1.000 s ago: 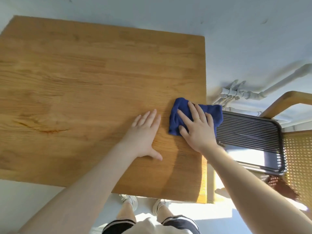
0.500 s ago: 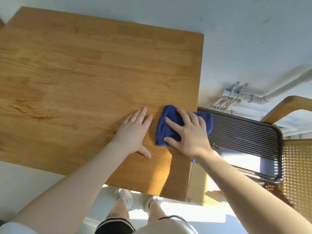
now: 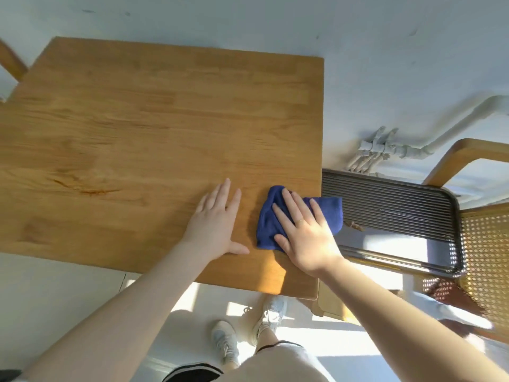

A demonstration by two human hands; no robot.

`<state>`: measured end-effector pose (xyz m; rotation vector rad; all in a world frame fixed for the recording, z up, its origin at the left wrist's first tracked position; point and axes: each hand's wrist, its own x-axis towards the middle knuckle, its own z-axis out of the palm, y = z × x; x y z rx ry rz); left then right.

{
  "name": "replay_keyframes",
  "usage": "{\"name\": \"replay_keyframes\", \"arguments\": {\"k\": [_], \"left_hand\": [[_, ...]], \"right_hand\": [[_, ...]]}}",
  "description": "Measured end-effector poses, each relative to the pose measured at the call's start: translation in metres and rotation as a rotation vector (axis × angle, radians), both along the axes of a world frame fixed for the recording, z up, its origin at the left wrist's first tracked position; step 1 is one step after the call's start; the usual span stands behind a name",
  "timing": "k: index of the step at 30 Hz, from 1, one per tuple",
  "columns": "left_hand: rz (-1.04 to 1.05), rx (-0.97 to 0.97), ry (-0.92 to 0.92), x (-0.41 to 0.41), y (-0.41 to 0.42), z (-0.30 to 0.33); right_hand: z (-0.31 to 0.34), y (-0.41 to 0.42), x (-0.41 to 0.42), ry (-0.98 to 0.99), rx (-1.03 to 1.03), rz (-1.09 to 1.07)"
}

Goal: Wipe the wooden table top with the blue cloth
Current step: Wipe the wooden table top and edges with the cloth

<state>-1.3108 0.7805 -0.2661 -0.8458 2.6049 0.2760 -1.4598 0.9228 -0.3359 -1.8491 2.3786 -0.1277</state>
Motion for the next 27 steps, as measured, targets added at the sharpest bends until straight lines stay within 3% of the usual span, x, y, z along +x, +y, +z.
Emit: {"name": "replay_keyframes", "arguments": {"k": [5, 11, 16, 20, 27], "left_hand": [[0.094, 0.019, -0.061, 0.048, -0.011, -0.004], [0.218, -0.003, -0.040, 0.077, -0.020, -0.019], [0.250, -0.005, -0.012, 0.095, -0.032, -0.024], [0.217, -0.019, 0.007, 0.099, -0.037, -0.027], [0.126, 0.085, 0.021, 0.113, -0.054, -0.028]], "right_hand": [[-0.002, 0.010, 0.026, 0.030, 0.004, 0.038], [0.001, -0.048, 0.012, 0.061, 0.116, -0.322], [-0.004, -0.012, 0.072, 0.084, 0.036, -0.014], [-0.003, -0.016, 0.079, 0.066, 0.028, 0.081], [0.001, -0.096, 0.048, 0.055, 0.096, -0.166]]}}
